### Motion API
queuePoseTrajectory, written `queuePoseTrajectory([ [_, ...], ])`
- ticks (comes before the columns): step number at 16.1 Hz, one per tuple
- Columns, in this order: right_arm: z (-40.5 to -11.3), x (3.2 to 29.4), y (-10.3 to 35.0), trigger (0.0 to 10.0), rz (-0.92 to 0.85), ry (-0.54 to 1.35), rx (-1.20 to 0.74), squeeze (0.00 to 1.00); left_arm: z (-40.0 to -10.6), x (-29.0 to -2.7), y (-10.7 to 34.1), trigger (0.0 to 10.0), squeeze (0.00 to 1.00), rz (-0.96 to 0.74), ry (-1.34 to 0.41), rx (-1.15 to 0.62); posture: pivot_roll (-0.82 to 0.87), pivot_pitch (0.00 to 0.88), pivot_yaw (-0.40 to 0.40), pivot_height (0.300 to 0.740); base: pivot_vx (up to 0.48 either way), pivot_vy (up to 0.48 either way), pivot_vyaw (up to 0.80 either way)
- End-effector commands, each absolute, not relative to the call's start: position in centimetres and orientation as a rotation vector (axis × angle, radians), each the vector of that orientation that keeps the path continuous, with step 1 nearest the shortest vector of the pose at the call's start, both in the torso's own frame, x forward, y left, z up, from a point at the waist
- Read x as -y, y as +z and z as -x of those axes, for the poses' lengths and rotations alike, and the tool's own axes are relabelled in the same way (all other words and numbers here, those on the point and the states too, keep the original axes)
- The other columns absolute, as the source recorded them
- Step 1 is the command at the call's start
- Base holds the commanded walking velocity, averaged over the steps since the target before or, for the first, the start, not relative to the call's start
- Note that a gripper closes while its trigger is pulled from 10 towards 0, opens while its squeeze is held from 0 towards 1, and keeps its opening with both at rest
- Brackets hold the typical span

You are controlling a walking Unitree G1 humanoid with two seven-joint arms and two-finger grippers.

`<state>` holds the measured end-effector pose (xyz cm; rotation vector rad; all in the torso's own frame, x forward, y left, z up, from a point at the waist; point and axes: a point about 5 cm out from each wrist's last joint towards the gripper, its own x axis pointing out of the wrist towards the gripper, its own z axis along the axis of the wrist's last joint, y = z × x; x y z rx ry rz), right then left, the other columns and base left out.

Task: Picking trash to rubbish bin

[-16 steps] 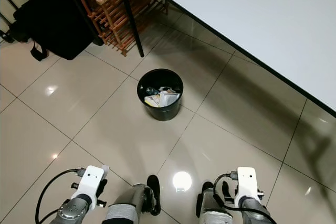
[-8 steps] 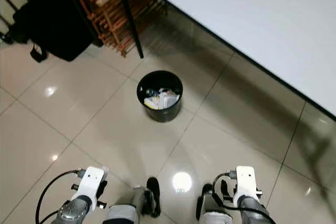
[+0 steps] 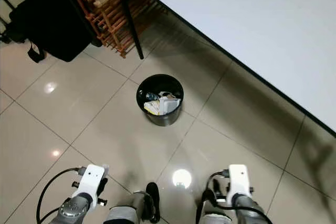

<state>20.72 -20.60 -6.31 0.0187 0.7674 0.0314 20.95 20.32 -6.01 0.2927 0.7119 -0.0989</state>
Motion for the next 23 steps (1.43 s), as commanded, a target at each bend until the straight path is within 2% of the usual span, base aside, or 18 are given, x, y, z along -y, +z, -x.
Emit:
queuePoseTrajectory([
  [1,-19.18,20.44,-7.25,10.0,-0.023,0.051,-0.831,0.00,-19.35,-20.68,-6.91,10.0,0.00,-0.290,-0.088,-0.768,0.05,0.315,0.082,0.740,0.480,0.000,0.00],
  [23,-19.53,20.60,-7.08,10.0,-0.002,0.034,-0.824,0.00,-20.29,-20.25,-6.48,10.0,0.00,-0.290,-0.103,-0.741,0.06,0.312,0.084,0.740,0.480,0.000,0.03],
])
